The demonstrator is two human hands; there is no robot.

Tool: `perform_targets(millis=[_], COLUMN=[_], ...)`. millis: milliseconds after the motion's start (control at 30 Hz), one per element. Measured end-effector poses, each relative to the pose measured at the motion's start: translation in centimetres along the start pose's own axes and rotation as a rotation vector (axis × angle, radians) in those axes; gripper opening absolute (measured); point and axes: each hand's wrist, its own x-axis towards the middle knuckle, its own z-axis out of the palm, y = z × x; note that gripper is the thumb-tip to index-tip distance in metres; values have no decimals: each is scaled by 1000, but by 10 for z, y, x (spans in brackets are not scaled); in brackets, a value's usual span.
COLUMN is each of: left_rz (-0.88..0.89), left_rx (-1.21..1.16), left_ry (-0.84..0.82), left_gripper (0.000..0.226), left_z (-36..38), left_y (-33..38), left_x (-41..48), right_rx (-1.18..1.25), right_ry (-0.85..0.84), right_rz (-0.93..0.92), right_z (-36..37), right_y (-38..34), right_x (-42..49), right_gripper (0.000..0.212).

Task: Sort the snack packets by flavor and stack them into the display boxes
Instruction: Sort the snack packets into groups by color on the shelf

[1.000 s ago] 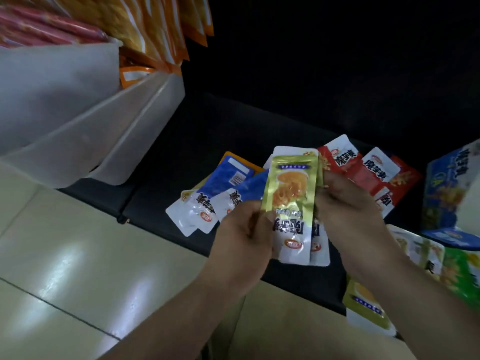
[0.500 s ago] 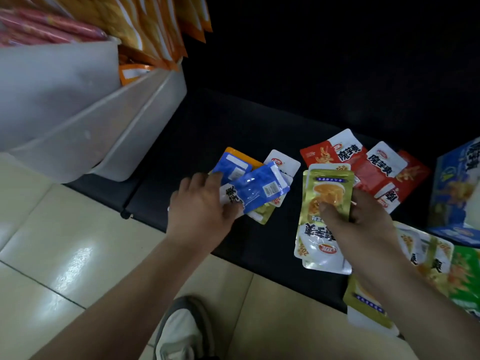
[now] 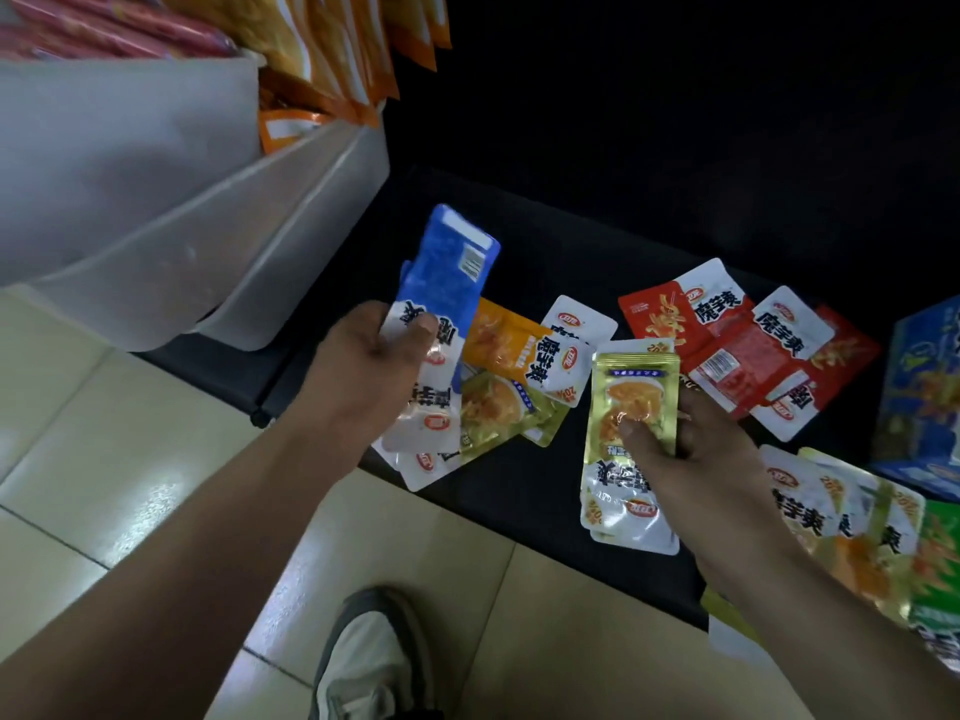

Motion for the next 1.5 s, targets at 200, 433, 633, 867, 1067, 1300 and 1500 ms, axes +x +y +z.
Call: perform_targets(millis=[200,433,633,867,1067,1300,1500], left_rz=[118,240,285,311,92,3,20], left_rx=[373,769,737,339,-125,-143,-45], left_ry=[-187,-134,-115,-102,-206,-376,-369], left_gripper=[24,38,49,15,7,26,15], left_z=[18,31,37,34,68,130,155], left_y=[-31,-34,-39,-21,11,8,18], left_x=[-22,-34,-38,-46,-88,-148,-155], right_rx=[9,10,27,43,64,40,26], right_ry=[-18,-27,-13,22,24,131,288], right_rz=[18,21,37,51,59,140,205], right_z=[7,9,8,-2,-48,-100,-148], right_y=[-1,-1,2,-3,-14,16,49], right_x=[1,0,1,-5,-33,-87,-93], right_gripper=[14,14,12,18,38,25,30])
